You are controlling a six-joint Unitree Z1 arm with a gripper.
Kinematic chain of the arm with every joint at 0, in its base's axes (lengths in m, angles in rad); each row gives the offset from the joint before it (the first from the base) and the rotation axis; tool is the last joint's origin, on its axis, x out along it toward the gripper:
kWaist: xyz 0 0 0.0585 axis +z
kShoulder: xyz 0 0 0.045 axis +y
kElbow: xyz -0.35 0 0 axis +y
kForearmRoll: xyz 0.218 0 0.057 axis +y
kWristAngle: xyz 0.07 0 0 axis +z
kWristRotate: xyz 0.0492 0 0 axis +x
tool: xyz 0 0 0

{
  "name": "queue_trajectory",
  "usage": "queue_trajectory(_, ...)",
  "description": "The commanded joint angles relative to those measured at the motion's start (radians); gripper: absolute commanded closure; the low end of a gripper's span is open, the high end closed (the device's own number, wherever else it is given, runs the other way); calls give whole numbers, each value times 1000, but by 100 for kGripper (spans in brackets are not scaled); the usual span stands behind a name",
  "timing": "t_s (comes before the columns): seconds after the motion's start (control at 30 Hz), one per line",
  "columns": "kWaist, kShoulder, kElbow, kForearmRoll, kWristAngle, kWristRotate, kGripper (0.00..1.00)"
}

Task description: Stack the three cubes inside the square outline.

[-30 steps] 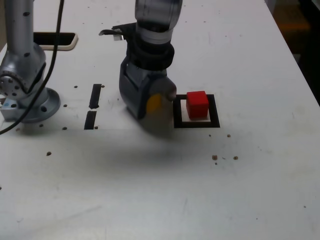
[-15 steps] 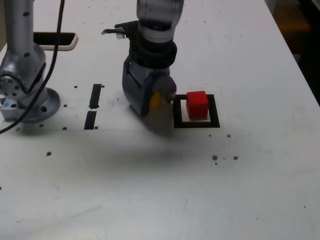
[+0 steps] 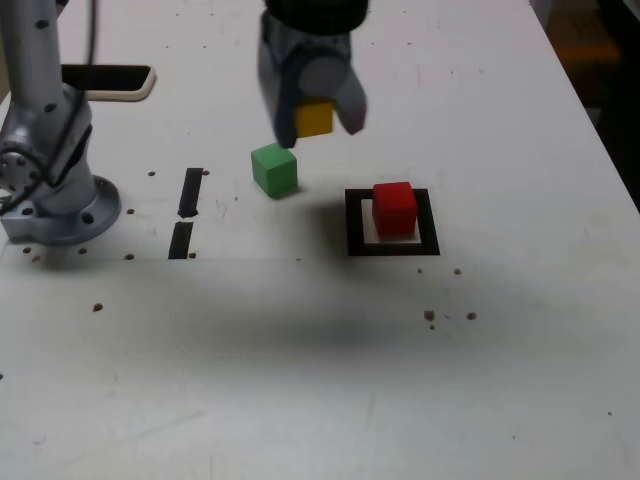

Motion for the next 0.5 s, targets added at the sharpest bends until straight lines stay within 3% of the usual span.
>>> queue_trajectory(0.0,-4,27,-101,-14,-3,56,79)
queue_trajectory(0.17,-10,88,-141,-77,-22,134,79)
queue_trajectory(0.47,-12,123,-79,-157,-65,146,79)
